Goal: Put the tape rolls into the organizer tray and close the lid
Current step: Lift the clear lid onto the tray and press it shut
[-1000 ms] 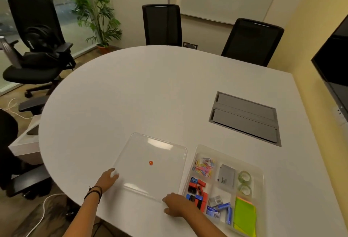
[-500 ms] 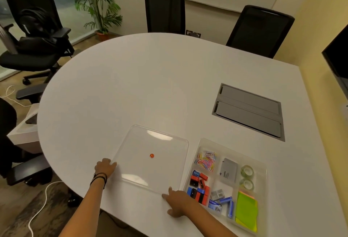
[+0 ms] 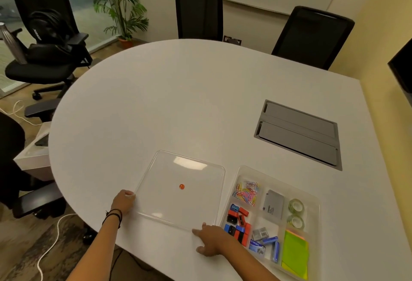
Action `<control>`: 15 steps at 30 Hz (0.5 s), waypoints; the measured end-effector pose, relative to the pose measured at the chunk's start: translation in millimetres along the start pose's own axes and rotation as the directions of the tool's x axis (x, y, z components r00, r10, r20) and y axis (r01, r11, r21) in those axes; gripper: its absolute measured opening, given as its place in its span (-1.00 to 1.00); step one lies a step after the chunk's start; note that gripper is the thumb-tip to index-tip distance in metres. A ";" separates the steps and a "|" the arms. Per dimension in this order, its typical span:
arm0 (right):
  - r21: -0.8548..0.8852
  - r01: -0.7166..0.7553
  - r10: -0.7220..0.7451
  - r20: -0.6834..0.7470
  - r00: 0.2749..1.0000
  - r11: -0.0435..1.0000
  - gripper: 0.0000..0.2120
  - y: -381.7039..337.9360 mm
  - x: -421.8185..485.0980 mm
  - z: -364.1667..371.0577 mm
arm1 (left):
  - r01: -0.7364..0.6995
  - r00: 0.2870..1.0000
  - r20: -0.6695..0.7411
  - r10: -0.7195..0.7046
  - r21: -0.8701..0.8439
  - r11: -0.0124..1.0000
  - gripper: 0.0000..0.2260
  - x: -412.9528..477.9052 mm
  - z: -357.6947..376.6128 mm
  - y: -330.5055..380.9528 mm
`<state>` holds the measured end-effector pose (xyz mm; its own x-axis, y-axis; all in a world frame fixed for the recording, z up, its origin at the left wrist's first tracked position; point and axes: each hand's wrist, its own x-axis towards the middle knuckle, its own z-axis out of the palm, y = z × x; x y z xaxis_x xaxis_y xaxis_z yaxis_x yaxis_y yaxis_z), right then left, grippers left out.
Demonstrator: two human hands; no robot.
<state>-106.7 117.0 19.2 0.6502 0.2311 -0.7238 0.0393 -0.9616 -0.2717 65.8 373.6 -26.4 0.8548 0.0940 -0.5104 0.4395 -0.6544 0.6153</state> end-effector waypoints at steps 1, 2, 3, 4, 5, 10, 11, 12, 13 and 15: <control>0.027 -0.008 0.008 -0.008 1.000 1.000 -0.43 0.3 -0.2 -0.6 | 0.007 1.000 -0.008 -0.008 -0.058 0.998 -0.86 -2.7 -3.1 -0.8; 0.066 -0.014 0.015 -0.014 1.000 0.998 -0.44 0.5 -0.4 -2.1 | -0.003 1.000 -0.014 0.002 -0.099 0.995 -0.93 -5.2 -5.6 -1.1; 0.120 -0.019 0.022 -0.021 1.000 0.993 -0.46 1.2 -0.7 -5.1 | -0.021 1.000 -0.017 0.019 -0.119 0.993 -0.90 -6.5 -7.5 -1.2; 0.182 -0.020 0.026 -0.030 0.999 0.983 -0.48 2.2 -1.1 -9.7 | -0.045 0.999 -0.019 0.043 -0.133 0.990 -0.88 -7.6 -9.4 -0.2; 0.244 -0.017 0.028 -0.042 0.999 0.970 -0.49 3.8 -2.0 -15.7 | -0.070 0.998 -0.021 0.067 -0.145 0.987 -0.87 -10.2 -12.4 2.9; 0.473 0.026 0.057 -0.160 0.986 0.881 -0.58 17.6 -11.8 -47.1 | -0.170 0.981 0.061 0.186 -0.209 0.963 -0.86 -26.5 -36.7 35.7; 0.507 0.044 0.069 -0.202 0.977 0.861 -0.59 21.4 -15.1 -51.6 | -0.195 0.974 0.067 0.215 -0.222 0.955 -0.85 -30.8 -42.6 43.9; 0.541 0.068 0.083 -0.249 0.965 0.838 -0.61 25.4 -18.9 -55.7 | -0.223 0.968 0.062 0.244 -0.237 0.946 -0.85 -35.3 -48.2 52.1; 0.574 0.097 0.098 -0.298 0.950 0.813 -0.63 29.3 -23.1 -59.2 | -0.255 0.961 0.047 0.274 -0.247 0.935 -0.85 -40.5 -53.5 60.7; 0.618 0.162 0.124 -0.394 0.910 0.769 -0.66 36.8 -31.8 -64.7 | -0.330 0.939 0.008 0.343 -0.255 0.909 -0.87 -52.9 -63.5 78.2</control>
<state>-76.9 64.7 73.2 0.8961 0.0322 -0.4427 -0.3329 -0.6107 -0.7184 72.5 365.1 86.9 0.9513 -0.1427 -0.2731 0.1877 -0.4347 0.8808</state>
